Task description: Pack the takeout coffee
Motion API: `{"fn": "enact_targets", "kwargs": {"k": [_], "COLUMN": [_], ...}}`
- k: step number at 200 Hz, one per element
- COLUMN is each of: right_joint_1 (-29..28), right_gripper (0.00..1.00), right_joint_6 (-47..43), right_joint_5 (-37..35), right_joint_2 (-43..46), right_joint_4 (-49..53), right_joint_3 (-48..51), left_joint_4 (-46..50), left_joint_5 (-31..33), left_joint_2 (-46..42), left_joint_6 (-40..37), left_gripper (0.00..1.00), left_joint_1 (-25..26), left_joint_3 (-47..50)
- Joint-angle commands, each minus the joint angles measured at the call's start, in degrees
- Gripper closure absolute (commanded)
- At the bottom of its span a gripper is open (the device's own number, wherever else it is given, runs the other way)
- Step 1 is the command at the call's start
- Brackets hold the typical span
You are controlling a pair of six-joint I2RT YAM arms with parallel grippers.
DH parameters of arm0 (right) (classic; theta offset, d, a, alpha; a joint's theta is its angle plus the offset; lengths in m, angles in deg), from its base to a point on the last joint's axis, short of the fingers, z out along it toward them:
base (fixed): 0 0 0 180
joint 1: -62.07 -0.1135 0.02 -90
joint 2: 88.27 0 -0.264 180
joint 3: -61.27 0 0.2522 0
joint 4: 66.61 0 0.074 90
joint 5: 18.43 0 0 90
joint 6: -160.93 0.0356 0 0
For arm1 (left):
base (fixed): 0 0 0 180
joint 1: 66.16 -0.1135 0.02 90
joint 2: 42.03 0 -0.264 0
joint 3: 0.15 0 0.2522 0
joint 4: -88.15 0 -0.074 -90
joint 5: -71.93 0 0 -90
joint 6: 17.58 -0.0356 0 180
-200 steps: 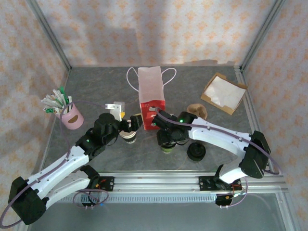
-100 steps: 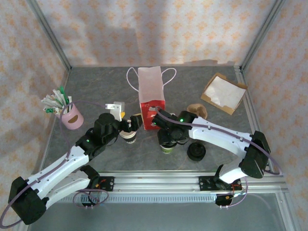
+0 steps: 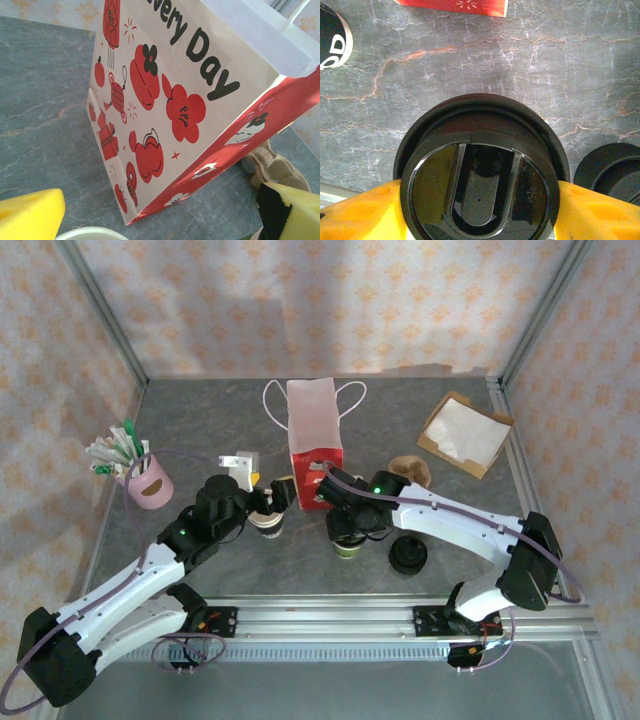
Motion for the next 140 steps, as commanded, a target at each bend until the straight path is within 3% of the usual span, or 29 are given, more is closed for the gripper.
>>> {"fn": "enact_targets", "kwargs": {"k": [1, 140], "right_joint_1": [-0.43, -0.42], "right_gripper": [0.34, 0.34], "right_joint_6": [0.72, 0.66], "right_joint_5": [-0.41, 0.68], "right_joint_2": [0.28, 0.0], "right_joint_4": [-0.06, -2.34], "right_joint_3": [1.08, 2.51], "left_joint_4": [-1.58, -1.59], "left_joint_5": [-0.83, -0.78], "left_joint_2": [0.12, 0.1], "left_joint_6": [-0.11, -0.25], "left_gripper": [0.0, 0.0], "left_joint_1": [-0.29, -0.25], "left_joint_3": [0.26, 0.26]}}
